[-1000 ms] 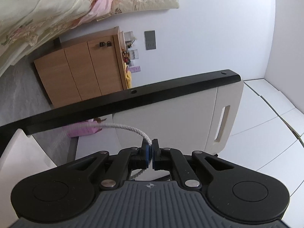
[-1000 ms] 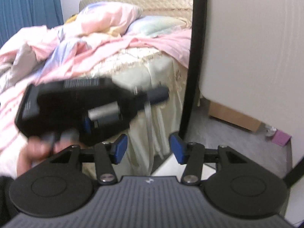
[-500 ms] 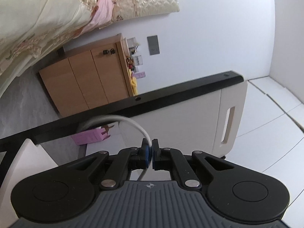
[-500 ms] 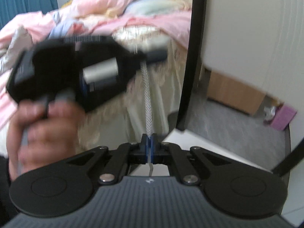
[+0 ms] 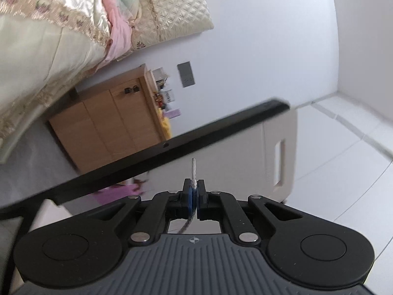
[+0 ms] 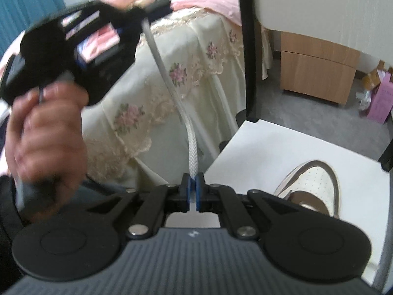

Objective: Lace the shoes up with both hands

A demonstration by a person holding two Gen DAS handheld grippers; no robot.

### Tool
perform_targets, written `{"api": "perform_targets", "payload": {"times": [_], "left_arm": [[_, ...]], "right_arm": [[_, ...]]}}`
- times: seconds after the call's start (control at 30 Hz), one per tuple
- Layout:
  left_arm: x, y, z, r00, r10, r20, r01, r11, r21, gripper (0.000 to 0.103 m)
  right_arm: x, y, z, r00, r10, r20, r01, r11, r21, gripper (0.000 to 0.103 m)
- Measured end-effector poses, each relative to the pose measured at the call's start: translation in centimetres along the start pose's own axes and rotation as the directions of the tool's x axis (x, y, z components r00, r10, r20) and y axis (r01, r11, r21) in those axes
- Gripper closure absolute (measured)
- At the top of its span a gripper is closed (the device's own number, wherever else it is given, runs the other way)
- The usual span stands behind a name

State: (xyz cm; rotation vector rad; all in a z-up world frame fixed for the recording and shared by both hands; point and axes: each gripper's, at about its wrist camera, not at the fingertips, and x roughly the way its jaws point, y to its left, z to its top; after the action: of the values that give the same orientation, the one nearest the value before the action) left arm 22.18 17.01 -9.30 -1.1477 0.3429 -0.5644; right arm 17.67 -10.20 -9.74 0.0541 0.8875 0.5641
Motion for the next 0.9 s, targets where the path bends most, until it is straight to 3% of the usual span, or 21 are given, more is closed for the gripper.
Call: {"api": "perform_targets", "payload": {"times": [0.03, 0.07, 0.1, 0.13, 0.3, 0.4, 0.53, 0.7, 0.83, 0.9], "left_arm": [[0.0, -0.5, -0.4, 1.0, 0.024, -0.007, -0.023, 0.999, 0.038, 0.1], [0.0, -1.2, -0.9, 0.999, 0.048, -0.009, -0.047, 0.995, 0.087, 0.1], [0.0, -1.9, -1.4, 0.997, 0.072, -0.011, -0.07, 0.988, 0.136, 0.1], [0.1, -2.5, -1.9, 0.996, 0.092, -0.017, -0.087, 0.98, 0.179, 0.1], [0.7, -4.7, -5.2, 0.98, 0.196, -0.038, -0.171, 0.923, 0.346, 0.1], [0.9, -5.7, -7.4, 0.965, 0.26, -0.032, -0.22, 0.87, 0.441, 0.1], [1.4, -6.7, -10.7, 0.934, 0.357, -0.032, -0.271, 0.761, 0.589, 0.1], [2.1, -7.5, -14.8, 0.894, 0.447, -0.032, -0.284, 0.619, 0.732, 0.099], [2.1, -8.3, -18.3, 0.866, 0.5, -0.003, -0.271, 0.474, 0.837, 0.099], [1.8, -8.7, -19.8, 0.862, 0.507, 0.014, -0.253, 0.407, 0.878, 0.099]], "right_arm": [[-0.4, -0.3, -0.1, 1.0, 0.007, 0.01, -0.007, 1.0, 0.013, 0.095], [-0.8, -0.5, -0.2, 1.0, 0.012, 0.023, -0.012, 1.0, 0.023, 0.078], [-1.3, -0.8, -0.4, 0.999, 0.012, 0.045, -0.013, 0.999, 0.033, 0.053], [-1.8, -1.0, -0.7, 0.998, 0.014, 0.065, -0.017, 0.999, 0.04, 0.048], [-4.5, -2.7, -2.8, 0.992, 0.024, 0.126, -0.036, 0.995, 0.091, 0.049], [-6.2, -4.5, -4.4, 0.986, 0.016, 0.168, -0.042, 0.987, 0.153, 0.049], [-8.6, -8.1, -7.0, 0.965, 0.012, 0.263, -0.096, 0.946, 0.31, 0.049], [-10.7, -12.3, -10.2, 0.934, -0.018, 0.357, -0.17, 0.857, 0.487, 0.049], [-11.7, -14.7, -12.4, 0.908, -0.027, 0.419, -0.247, 0.773, 0.585, 0.049], [-11.8, -15.2, -12.7, 0.892, 0.0, 0.452, -0.302, 0.745, 0.594, 0.049]]}}
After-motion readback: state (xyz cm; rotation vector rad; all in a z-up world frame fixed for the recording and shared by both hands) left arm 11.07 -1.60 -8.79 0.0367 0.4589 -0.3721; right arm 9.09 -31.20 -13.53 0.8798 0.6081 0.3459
